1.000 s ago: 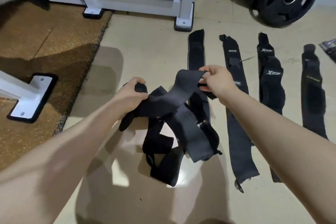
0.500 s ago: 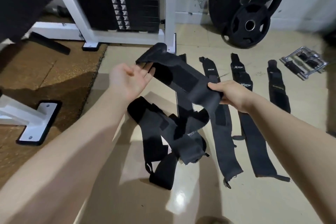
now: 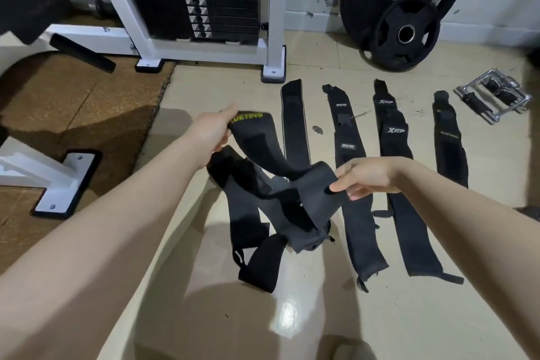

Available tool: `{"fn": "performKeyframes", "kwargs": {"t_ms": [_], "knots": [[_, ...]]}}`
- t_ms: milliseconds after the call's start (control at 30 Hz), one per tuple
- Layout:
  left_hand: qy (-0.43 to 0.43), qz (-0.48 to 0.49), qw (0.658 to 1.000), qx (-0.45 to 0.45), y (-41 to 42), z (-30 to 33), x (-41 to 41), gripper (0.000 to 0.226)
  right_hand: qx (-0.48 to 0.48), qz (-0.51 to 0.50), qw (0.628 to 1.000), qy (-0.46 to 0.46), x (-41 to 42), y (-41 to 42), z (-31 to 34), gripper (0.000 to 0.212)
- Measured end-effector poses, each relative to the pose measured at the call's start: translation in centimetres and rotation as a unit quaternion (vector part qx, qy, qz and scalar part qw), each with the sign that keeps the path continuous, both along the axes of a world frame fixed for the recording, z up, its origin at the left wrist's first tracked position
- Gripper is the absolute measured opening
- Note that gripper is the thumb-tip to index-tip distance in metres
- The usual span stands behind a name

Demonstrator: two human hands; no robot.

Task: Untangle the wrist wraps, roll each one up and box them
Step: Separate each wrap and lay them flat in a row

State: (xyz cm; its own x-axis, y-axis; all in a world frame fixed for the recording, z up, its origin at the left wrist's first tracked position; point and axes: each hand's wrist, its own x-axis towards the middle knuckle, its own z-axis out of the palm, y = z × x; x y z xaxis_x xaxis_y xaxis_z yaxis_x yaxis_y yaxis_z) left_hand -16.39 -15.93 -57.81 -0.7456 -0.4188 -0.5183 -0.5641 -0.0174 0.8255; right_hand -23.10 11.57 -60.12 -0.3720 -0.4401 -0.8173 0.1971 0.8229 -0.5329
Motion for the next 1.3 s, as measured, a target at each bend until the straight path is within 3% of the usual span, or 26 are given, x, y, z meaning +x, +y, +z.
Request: {"fn": "performKeyframes", "kwargs": {"t_ms": [67,133,167,200,267,400,567,700,767,867,967,1100,1167,1233,1300], "knots": [[0.031,-0.034,0.998,-0.032,1.1,-0.3,0.3,0.032,0.007,0.027,1.0,0.011,0.5,-0.8,0.1,0.018],[0.091,-0.034,0.994,0.048,2.0,-0.8,0.5,0.028,-0.011,0.028,0.998,0.047,0.9,-2.1,0.5,0.062],[0.122,-0.032,0.988,0.094,2.5,-0.9,0.6,0.027,-0.045,0.019,0.997,0.055,1.2,-2.8,0.8,0.077],[0.149,-0.037,0.98,0.128,2.9,-1.0,0.7,0.027,-0.091,0.005,0.994,0.066,1.2,-3.4,0.8,0.078],[0.18,-0.075,0.968,0.156,3.6,-1.0,0.8,0.03,-0.171,-0.03,0.982,0.081,1.2,-4.5,1.5,0.057],[0.206,-0.106,0.959,0.163,4.3,-0.3,0.8,0.031,-0.22,-0.05,0.962,0.156,1.2,-6.5,1.5,0.028],[0.216,-0.06,0.935,0.275,3.8,-0.3,0.7,0.037,-0.258,-0.128,0.943,0.167,1.0,-7.9,1.5,0.03],[0.234,-0.043,0.961,0.14,3.3,-1.0,0.9,0.024,-0.317,-0.196,0.924,0.088,0.3,-10.5,1.7,0.028],[0.247,-0.005,0.961,0.123,2.6,-1.5,0.5,0.026,-0.318,-0.21,0.923,0.05,0.0,-11.4,1.2,0.024],[0.198,0.033,0.974,0.103,0.9,-3.3,0.0,0.023,-0.2,-0.19,0.95,0.149,-0.4,-10.9,-1.4,0.025],[0.127,-0.025,0.992,-0.002,0.1,-6.6,0.3,0.028,-0.057,-0.155,0.965,0.202,-0.8,-7.8,-6.6,0.035],[0.035,-0.18,0.973,-0.141,-1.0,-11.1,1.1,0.052,0.055,-0.121,0.973,0.191,-0.3,-3.5,-12.8,0.03],[-0.017,-0.236,0.939,-0.248,-2.0,-12.8,1.3,0.054,0.075,-0.096,0.975,0.183,0.3,-2.5,-15.2,0.028],[-0.057,-0.247,0.91,-0.328,-2.8,-14.0,1.5,0.049,0.083,-0.053,0.978,0.182,1.2,-2.4,-16.9,0.025],[-0.078,-0.204,0.926,-0.307,-2.8,-14.6,1.6,0.038,0.089,0.013,0.98,0.18,1.9,-3.0,-17.9,0.032]]}}
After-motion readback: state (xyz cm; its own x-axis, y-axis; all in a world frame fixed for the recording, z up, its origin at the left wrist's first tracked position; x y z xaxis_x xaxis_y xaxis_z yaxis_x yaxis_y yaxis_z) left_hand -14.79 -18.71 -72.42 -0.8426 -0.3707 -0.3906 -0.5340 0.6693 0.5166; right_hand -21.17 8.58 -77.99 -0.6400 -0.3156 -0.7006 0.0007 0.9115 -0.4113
